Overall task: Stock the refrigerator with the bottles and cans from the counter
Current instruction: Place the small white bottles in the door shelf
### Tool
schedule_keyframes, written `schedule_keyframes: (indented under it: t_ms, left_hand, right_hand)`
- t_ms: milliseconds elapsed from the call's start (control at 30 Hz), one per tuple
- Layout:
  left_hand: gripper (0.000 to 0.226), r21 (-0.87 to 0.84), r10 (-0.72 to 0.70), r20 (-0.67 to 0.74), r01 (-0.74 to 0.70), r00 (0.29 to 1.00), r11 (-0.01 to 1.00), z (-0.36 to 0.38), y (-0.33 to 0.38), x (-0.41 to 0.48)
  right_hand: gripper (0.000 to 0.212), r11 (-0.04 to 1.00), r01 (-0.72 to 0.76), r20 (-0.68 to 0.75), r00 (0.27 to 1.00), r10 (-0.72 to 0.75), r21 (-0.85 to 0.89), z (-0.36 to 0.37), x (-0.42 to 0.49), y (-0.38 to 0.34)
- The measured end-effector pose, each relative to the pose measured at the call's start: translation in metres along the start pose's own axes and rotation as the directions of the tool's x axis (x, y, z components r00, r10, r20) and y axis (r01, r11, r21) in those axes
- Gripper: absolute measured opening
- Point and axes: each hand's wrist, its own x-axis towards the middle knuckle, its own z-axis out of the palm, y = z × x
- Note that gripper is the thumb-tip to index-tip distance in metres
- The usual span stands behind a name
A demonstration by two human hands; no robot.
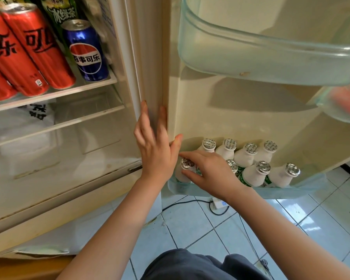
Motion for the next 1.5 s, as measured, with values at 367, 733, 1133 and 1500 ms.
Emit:
schedule_keyframes:
  t_ms: [367, 733, 1133, 1500]
  left_hand:
    - [0.057, -0.004, -0.014, -0.001, 0.014, 1.000, 1.000, 0.002, -0.002, -0.002]
    - [0.054, -0.002, -0.011, -0.002, 0.011, 1.000, 1.000, -0.001, 0.001, -0.001]
    - [0.058, 0.004, -0.022, 0.024, 0.021, 0.999, 1.000, -0.001, 0.000, -0.001]
    - [0.060, 0.003, -0.023, 0.036, 0.023, 0.999, 1.000, -0.003, 0.001, -0.001]
  right_hand:
    - [0.037, 0.999, -0.036, -0.022, 0.999, 0.037, 0.022, 0.002, -0.001, 0.003]
    - [0.046, 0.993, -0.102, -0.138, 0.984, 0.110, 0.062, -0.019, -0.003, 0.011]
    - [0.042, 0.920, -0.233, -0.043, 0.972, 0.232, -0.314, -0.022, 0.016, 0.040]
    - [0.039, 0.957, -0.189, 0.020, 0.980, 0.198, -0.220, -0.018, 0.034, 0.027]
